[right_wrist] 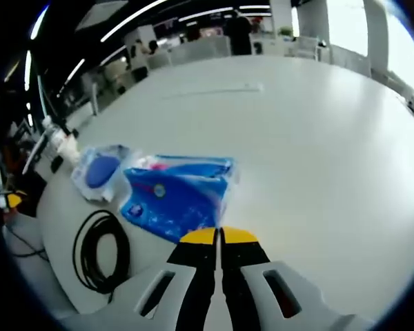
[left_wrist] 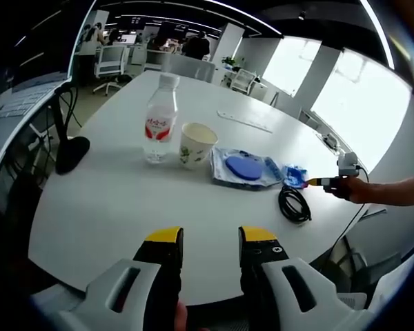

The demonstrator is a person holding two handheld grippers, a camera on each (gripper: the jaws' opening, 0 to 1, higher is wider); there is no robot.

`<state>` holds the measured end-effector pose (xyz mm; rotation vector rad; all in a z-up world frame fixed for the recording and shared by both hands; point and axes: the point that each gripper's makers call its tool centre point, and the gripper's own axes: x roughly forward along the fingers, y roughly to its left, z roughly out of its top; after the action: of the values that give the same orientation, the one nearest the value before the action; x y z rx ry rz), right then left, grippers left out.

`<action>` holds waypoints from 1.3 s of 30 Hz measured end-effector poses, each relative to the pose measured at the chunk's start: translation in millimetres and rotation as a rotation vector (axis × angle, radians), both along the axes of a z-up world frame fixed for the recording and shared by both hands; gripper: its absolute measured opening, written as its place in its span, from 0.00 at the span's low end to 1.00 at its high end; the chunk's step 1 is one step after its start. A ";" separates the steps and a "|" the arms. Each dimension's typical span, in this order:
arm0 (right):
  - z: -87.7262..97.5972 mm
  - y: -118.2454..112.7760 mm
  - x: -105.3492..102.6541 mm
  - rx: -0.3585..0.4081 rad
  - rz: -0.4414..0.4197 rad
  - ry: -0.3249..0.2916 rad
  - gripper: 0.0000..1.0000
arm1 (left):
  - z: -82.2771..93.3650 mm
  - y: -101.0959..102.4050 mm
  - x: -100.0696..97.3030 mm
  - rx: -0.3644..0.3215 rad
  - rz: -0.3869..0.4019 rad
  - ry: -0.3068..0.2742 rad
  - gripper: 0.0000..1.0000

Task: Arrange the tabletop items into an orderly group along one side of the table until the central work area is clear of visible clutter.

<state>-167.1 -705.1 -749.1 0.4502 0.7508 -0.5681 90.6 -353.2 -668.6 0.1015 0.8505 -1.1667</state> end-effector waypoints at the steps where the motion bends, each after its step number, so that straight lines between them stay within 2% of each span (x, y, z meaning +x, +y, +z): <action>1: -0.1 -0.1 -0.2 0.003 -0.006 -0.003 0.00 | 0.1 -0.2 -0.5 0.000 0.001 0.001 0.30; 6: -0.9 -4.5 -3.2 0.013 -0.045 -0.007 0.00 | 1.0 -1.9 -0.7 -0.003 0.002 0.002 0.30; 9: -1.0 -7.8 -7.0 0.033 -0.121 -0.027 0.00 | 0.4 -2.4 -1.1 -0.005 0.006 0.007 0.30; 12: -2.1 -9.3 -8.3 0.039 -0.155 -0.035 0.00 | 0.4 -2.2 -1.7 -0.006 0.010 0.013 0.30; 30: -3.0 -6.7 -5.8 0.045 -0.184 -0.039 0.00 | 4.7 -4.9 3.1 -0.013 -0.003 -0.004 0.31; 39: 5.6 2.0 -12.1 0.039 -0.189 -0.039 0.11 | 10.6 -9.6 13.1 -0.019 -0.026 -0.040 0.31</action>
<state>-179.2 -703.1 -743.5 0.5706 0.6866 -0.7200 103.7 -362.8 -658.0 0.1203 0.8053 -1.1933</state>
